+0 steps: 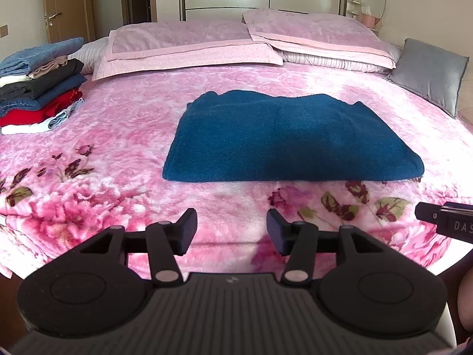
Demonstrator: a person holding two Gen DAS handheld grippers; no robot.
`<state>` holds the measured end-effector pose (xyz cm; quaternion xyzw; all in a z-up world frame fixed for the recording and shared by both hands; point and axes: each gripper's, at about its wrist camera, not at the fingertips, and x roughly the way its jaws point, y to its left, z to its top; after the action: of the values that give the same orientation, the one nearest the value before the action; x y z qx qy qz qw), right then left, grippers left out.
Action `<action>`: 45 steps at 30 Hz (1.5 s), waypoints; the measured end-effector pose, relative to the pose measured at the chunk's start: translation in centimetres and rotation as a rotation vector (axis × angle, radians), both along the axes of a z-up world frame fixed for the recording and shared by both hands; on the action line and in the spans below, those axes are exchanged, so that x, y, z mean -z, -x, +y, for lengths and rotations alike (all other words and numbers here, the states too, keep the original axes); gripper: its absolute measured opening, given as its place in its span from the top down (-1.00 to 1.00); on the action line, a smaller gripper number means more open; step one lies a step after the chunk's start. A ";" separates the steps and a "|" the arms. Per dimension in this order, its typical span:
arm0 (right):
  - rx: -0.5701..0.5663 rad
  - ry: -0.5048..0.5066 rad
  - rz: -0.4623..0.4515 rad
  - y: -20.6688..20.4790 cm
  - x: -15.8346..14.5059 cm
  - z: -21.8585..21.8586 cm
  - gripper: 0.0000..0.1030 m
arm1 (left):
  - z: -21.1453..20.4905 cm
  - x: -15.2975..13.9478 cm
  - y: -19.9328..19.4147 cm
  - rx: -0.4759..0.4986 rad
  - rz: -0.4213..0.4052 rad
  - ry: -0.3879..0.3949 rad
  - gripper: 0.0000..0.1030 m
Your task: Fold clothes
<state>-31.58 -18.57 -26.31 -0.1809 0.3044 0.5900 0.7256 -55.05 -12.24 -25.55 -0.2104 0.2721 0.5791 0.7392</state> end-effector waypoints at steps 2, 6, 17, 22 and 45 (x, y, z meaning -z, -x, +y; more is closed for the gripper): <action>0.001 -0.002 0.004 0.3 -0.1 -0.3 -0.07 | -0.4 -0.2 0.1 0.001 0.000 -0.004 0.06; 0.001 -0.005 0.020 0.7 -0.4 -0.9 -0.08 | -1.2 -0.6 0.2 0.004 0.000 -0.017 0.05; -0.027 -0.036 -0.020 2.5 -1.8 -2.9 -0.08 | -3.2 -1.8 0.4 0.027 -0.011 -0.055 -0.04; -0.036 -0.059 -0.043 3.1 -2.7 -3.3 -0.08 | -3.6 -2.2 0.6 0.029 -0.020 -0.065 -0.06; -0.002 -0.001 -0.033 -0.2 0.4 1.9 -0.08 | 1.5 2.3 0.6 -0.001 -0.003 0.049 -0.06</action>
<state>-31.34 -16.67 -26.66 -0.1905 0.2919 0.5880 0.7299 -55.64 -10.73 -27.82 -0.2294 0.2850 0.5724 0.7338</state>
